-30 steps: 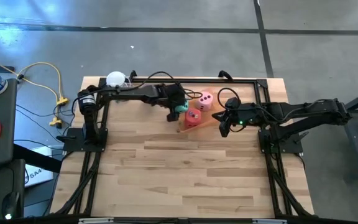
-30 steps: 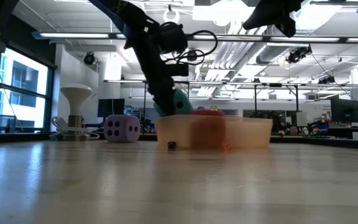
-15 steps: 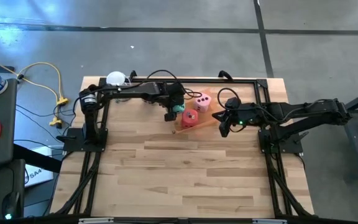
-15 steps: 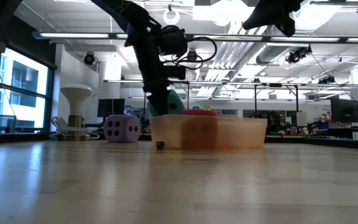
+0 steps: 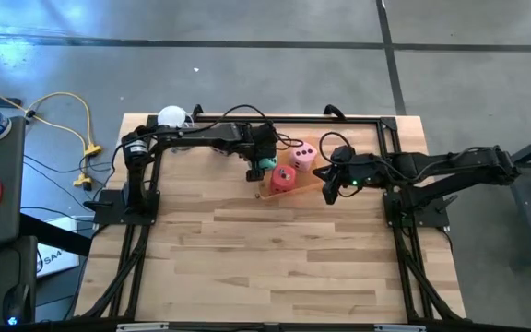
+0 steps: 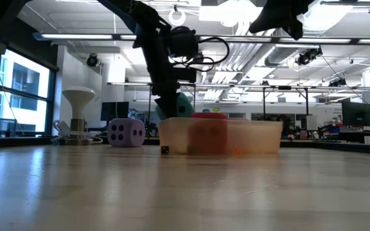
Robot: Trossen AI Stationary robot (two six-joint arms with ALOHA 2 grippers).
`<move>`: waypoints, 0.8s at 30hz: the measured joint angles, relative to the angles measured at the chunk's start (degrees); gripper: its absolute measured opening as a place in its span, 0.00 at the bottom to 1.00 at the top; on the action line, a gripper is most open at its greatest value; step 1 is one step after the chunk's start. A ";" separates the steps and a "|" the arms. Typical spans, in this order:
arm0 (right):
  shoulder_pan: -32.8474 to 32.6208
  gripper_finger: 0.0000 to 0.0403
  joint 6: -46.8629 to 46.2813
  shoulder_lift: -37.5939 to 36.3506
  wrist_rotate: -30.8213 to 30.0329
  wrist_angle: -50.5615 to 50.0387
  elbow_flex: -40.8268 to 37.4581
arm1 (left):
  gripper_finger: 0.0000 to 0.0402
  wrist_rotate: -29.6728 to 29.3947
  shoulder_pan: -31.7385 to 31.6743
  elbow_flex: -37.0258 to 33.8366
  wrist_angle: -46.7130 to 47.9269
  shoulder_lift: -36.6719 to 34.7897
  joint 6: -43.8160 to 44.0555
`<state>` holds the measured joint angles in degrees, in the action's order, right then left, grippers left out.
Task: Pick & Place Dice
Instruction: Put the large light blue dice into the orange bin
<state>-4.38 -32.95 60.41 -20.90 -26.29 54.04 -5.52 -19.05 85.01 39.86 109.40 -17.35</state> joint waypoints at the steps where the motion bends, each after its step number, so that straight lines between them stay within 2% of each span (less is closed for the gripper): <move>1: 0.00 0.01 0.00 0.16 0.05 0.00 0.00 | 1.00 0.00 0.02 0.00 -0.02 0.03 -0.01; 7: 0.00 0.01 -0.15 1.06 0.33 -0.03 0.00 | 1.00 -0.03 0.11 -0.11 -3.27 0.23 0.95; 12: 0.00 0.01 -0.24 1.00 0.31 0.03 0.00 | 1.00 -0.19 0.17 -0.15 -3.81 0.93 5.30; 24: 0.00 0.01 -0.26 1.00 0.48 -0.03 0.00 | 1.00 -0.70 1.28 -0.15 -4.07 1.05 0.86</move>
<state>-4.38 -33.21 61.41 -20.43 -26.33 54.04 -6.22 -17.77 84.86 35.79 110.45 -16.50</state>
